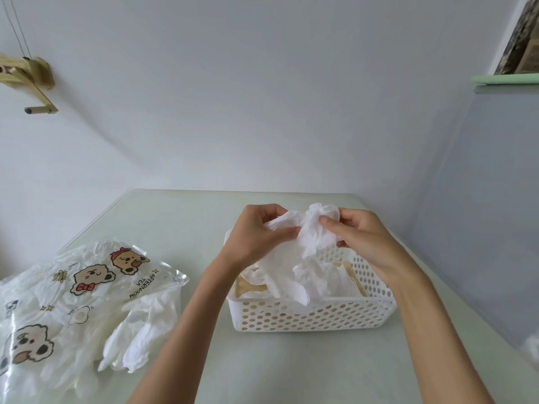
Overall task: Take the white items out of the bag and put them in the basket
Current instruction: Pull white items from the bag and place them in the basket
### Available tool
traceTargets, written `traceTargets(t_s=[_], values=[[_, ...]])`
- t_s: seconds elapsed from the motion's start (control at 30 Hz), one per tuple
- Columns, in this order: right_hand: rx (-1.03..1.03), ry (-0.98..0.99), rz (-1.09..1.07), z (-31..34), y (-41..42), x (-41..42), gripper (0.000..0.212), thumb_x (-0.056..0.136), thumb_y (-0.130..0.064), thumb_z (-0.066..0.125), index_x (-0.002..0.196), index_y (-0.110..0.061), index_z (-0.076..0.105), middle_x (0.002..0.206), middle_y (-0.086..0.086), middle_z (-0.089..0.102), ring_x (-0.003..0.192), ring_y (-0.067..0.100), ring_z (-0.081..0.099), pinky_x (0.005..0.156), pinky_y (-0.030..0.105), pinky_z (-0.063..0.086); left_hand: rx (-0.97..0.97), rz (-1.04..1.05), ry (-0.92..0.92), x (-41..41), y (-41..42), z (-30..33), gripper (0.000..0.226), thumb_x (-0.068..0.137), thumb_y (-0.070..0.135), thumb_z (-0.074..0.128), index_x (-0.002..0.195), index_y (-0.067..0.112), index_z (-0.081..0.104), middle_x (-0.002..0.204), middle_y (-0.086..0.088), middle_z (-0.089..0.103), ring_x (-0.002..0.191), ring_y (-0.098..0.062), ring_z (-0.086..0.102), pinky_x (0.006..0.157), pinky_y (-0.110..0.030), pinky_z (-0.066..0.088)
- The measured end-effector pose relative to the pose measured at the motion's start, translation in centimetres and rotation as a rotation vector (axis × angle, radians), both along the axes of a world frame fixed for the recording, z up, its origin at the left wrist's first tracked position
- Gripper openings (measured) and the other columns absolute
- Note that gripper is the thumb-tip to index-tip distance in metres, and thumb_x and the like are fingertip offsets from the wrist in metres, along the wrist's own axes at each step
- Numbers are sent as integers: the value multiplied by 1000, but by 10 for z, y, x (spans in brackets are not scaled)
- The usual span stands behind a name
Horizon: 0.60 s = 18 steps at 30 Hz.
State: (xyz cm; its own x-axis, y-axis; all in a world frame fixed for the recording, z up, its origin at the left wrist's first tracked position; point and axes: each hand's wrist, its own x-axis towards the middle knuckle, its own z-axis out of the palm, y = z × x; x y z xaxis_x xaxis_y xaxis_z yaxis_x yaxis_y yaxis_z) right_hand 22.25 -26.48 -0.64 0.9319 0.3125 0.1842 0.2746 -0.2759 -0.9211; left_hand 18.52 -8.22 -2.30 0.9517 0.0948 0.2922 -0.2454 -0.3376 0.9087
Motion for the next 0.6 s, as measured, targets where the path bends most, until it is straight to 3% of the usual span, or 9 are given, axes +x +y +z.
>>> traceTargets(t_s=[0.1, 0.17, 0.23, 0.33, 0.4, 0.47, 0.53, 0.6], values=[[151, 122, 24, 5, -15, 8, 16, 95, -14, 56, 94, -16, 72, 77, 5, 52, 72, 11, 53, 72, 25, 53, 27, -29, 44, -2, 5, 14, 23, 74, 25, 82, 86, 8, 73, 79, -11, 71, 65, -13, 62, 60, -26, 50], [162, 208, 144, 9, -30, 13, 23, 94, -5, 53, 111, -11, 67, 91, 8, 61, 84, 20, 58, 83, 30, 54, 19, -67, 97, -5, 8, 23, 25, 77, 34, 78, 85, 11, 75, 77, -4, 72, 65, -11, 66, 59, -21, 53], [102, 249, 327, 11, -45, 14, 43, 87, -1, 62, 126, -19, 59, 117, 9, 63, 107, 22, 61, 97, 32, 49, 30, -84, 97, -5, 11, 31, 29, 82, 40, 72, 83, 11, 75, 75, -2, 72, 65, -10, 66, 58, -19, 52], [-38, 158, 435, 19, -45, 8, 78, 71, -17, 79, 138, -35, 44, 138, -16, 49, 128, 0, 46, 98, 21, 43, 97, -106, 58, -4, 7, 41, 26, 88, 36, 67, 86, 11, 75, 76, -1, 69, 66, -9, 63, 60, -20, 50], [-124, 27, 370, 27, -28, 5, 85, 68, -29, 85, 139, -39, 40, 139, -22, 46, 129, -8, 39, 103, 22, 36, 153, -132, 34, -3, 1, 48, 26, 90, 34, 64, 89, 11, 75, 77, -4, 67, 66, -10, 60, 60, -21, 47], [-243, -125, 308, 32, -10, 7, 70, 70, -29, 83, 132, -30, 51, 128, -14, 59, 121, -1, 52, 105, 28, 40, 184, -151, 8, -4, -2, 55, 29, 94, 34, 59, 89, 10, 74, 75, -5, 65, 64, -11, 57, 56, -19, 45], [-281, -217, 268, 38, -4, 9, 41, 75, -17, 80, 114, -17, 65, 106, 1, 71, 99, 14, 67, 97, 36, 50, 178, -137, -12, -5, 0, 59, 32, 95, 35, 56, 83, 10, 73, 71, -3, 63, 61, -10, 56, 53, -17, 44], [-272, -241, 239, 43, -10, 10, 22, 79, -14, 77, 100, -11, 71, 94, 8, 74, 88, 22, 70, 90, 37, 54, 173, -122, -19, -6, 6, 61, 35, 95, 36, 57, 80, 9, 72, 70, -5, 61, 61, -10, 55, 54, -17, 44]])
